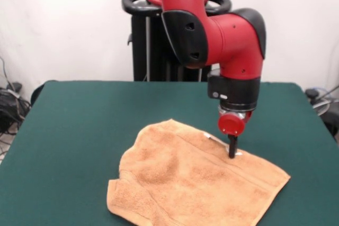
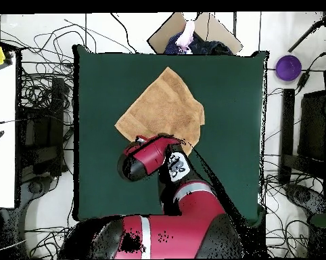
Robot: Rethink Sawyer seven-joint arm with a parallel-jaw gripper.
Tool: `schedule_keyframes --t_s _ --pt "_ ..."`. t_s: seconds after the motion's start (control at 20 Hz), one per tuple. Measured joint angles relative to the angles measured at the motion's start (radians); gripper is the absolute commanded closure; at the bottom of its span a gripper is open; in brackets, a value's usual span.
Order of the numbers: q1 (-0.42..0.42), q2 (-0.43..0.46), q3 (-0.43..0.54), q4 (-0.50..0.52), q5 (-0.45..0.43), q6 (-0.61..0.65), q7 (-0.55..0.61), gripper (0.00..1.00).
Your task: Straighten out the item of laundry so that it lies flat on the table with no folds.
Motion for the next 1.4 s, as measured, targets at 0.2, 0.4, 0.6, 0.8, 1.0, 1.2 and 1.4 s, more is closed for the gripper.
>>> schedule_keyframes --t_s 0.2,0.4,0.6,0.8,1.0,1.2,1.4 --pt "-0.008 0.000 -0.001 0.017 0.000 -0.034 0.000 1.00" --pt "-0.004 -0.001 -0.009 0.029 0.000 -0.064 0.000 1.00" --pt "-0.006 -0.002 -0.010 0.042 0.000 -0.080 0.000 1.00" --pt "-0.017 -0.005 -0.002 0.061 0.000 -0.080 0.000 1.00" --pt "-0.034 -0.007 0.024 0.096 0.000 -0.080 0.000 1.00" --pt "-0.061 -0.006 0.056 0.131 -0.002 -0.080 0.000 1.00" --pt "-0.083 -0.005 0.085 0.154 -0.019 -0.079 0.000 1.00"
